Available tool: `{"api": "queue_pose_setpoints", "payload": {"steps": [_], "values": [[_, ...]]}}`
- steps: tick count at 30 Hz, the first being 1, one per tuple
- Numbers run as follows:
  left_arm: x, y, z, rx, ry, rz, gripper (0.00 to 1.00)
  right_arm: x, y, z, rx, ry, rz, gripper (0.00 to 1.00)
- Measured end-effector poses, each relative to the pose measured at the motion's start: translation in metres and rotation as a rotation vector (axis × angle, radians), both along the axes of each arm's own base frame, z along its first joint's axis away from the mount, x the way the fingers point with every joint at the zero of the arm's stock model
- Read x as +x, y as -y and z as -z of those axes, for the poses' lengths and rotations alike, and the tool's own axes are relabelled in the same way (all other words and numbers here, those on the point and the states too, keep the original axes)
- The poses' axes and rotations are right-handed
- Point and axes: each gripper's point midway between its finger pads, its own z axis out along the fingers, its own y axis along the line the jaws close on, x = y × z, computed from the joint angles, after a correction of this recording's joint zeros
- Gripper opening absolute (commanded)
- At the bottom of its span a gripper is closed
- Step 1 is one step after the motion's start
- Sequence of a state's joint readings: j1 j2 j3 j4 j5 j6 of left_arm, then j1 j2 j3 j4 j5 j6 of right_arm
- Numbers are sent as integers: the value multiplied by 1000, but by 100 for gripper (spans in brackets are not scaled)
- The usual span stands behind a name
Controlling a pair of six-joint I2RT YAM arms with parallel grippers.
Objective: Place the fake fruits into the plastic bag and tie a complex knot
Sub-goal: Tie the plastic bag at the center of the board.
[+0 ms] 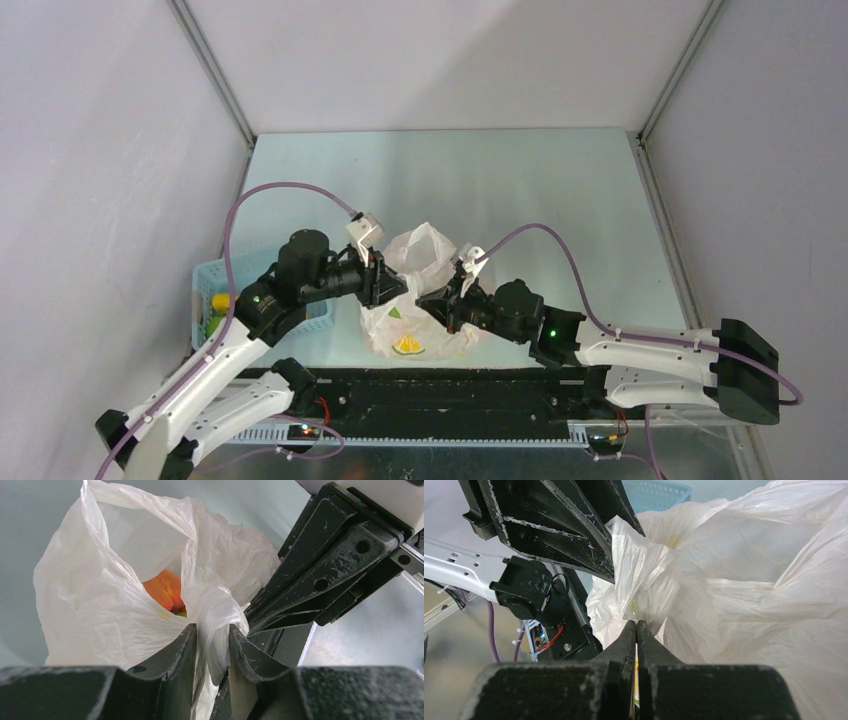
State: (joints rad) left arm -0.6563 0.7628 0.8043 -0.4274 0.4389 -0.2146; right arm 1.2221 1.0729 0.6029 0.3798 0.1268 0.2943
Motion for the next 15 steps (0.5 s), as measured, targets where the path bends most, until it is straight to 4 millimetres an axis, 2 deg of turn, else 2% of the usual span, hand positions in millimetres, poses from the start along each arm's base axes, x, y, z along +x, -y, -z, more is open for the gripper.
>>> {"api": "queue_pose_setpoints", "payload": {"steps": [5, 15], "values": [[-1, 2, -2, -27, -21, 10, 26, 0, 0, 2, -4, -1, 0, 0], [0, 0, -7, -54, -27, 19, 27, 0, -1, 4, -11, -3, 0, 0]]}}
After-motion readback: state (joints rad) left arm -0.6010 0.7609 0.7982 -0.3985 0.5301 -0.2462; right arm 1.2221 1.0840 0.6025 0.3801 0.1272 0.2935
